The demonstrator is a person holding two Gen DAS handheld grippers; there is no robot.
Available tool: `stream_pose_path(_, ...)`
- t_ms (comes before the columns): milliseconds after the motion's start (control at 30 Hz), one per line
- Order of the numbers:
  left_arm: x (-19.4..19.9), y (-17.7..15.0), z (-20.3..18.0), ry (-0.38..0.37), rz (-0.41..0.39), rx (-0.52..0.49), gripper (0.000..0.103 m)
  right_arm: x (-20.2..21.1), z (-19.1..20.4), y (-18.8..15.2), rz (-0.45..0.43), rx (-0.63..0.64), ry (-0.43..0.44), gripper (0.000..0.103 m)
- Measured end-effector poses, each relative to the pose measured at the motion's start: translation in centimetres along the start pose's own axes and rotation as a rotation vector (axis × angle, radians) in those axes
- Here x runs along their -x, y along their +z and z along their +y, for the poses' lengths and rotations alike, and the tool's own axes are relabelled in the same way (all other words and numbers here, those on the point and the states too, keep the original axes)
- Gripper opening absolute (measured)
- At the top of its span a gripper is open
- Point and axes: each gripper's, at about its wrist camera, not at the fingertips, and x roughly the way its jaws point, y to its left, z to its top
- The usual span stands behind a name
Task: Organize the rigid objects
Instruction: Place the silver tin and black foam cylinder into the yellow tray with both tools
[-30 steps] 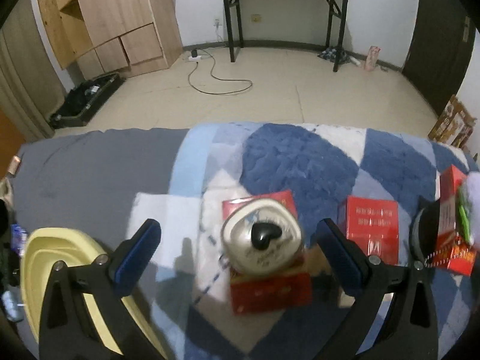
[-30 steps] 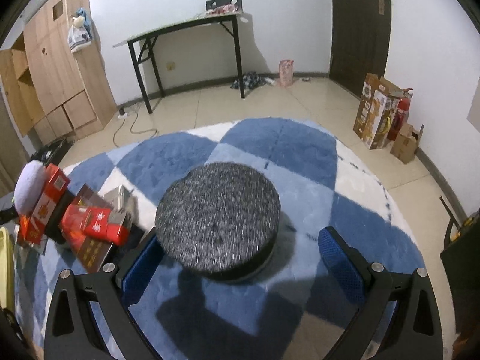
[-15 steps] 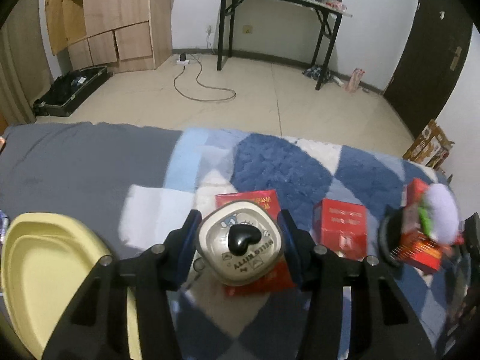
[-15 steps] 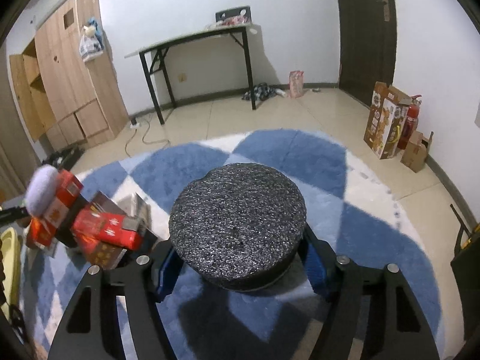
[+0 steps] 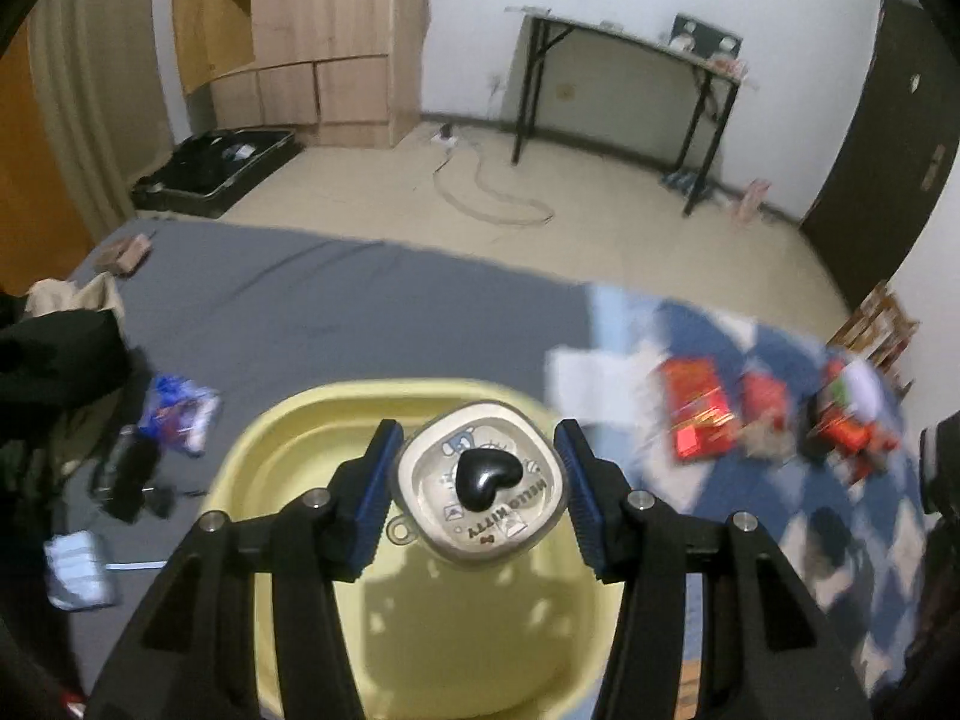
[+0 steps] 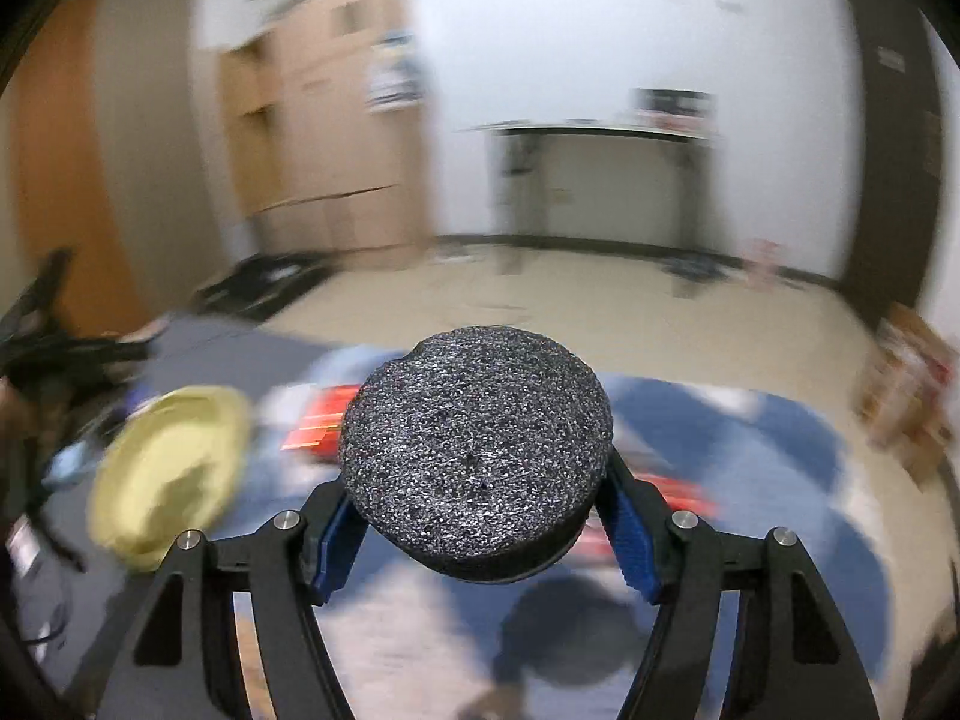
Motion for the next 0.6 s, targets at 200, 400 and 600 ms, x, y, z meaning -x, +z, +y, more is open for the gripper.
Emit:
stream_pose_path(200, -4.8, -1.5, 5.0, 0.028, 0.086, 0.079, 0.053, -10.0, 15.9, -0.7, 0.139, 0.136, 0.286, 0.069)
stream_pose_path(400, -8.8, -2.0, 7.5, 0.026, 0.147, 0.113, 0.054, -18.6, 23.3, -3.0, 0.287, 0.252, 0.346, 0.069)
stream_pose_path(600, -12.3, -3.2, 8.3, 0.043, 0.232, 0.121, 0.053, -23.2, 29.2, -4.8, 0.365, 0.367, 0.325, 0.069)
